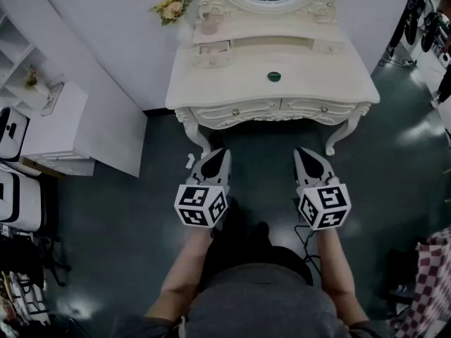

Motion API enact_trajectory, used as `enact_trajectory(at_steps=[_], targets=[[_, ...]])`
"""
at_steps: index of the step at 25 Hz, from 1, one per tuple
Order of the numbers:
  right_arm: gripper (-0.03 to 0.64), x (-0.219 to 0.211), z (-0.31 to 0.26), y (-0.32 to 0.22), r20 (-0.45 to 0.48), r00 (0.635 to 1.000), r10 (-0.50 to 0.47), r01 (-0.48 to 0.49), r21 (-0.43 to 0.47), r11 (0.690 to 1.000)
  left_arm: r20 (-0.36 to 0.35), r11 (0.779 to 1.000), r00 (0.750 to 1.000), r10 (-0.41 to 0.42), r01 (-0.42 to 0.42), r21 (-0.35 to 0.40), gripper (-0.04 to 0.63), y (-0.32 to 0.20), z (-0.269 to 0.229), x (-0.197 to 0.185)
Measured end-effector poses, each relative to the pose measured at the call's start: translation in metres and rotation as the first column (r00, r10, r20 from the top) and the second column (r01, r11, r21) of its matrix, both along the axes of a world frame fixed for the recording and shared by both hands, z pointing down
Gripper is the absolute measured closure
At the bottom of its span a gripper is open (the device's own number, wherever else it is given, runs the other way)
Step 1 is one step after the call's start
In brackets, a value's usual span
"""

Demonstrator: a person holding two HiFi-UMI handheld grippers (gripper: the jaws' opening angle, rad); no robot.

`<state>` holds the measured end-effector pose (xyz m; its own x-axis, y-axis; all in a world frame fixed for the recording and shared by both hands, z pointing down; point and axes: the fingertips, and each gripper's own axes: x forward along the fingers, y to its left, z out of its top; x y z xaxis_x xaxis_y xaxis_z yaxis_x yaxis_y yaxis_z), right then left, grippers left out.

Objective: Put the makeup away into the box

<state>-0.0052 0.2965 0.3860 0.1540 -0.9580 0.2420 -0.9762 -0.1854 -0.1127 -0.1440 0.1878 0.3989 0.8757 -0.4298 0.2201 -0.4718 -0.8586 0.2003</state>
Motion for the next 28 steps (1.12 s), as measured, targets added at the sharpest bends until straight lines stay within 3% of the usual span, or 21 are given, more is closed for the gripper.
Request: enact_trajectory(at_steps=[7, 20, 28], targets=[[0.614, 0.006, -0.007, 0.008, 0.018, 0.999, 0.033, -0.034, 0.054, 0.998, -0.004, 1.000, 1.000, -0.004, 0.004, 0.016, 0.589, 0.006, -0.002, 0.010], [0.609, 0.020, -0.015, 0.000, 0.016, 1.000, 0.004, -0.006, 0.113, 0.994, -0.006, 0.999, 1.000, -0.021, 0.021, 0.027, 0.589, -0.002, -0.005, 0.024], [0.525, 0.045, -0.008, -0.047, -0.016, 1.000, -0.024, 0.026, 0.079, 0.997, -0.013, 1.000, 1.000, -0.023, 0.024, 0.004, 0.589, -0.049, 0.002, 0.051]])
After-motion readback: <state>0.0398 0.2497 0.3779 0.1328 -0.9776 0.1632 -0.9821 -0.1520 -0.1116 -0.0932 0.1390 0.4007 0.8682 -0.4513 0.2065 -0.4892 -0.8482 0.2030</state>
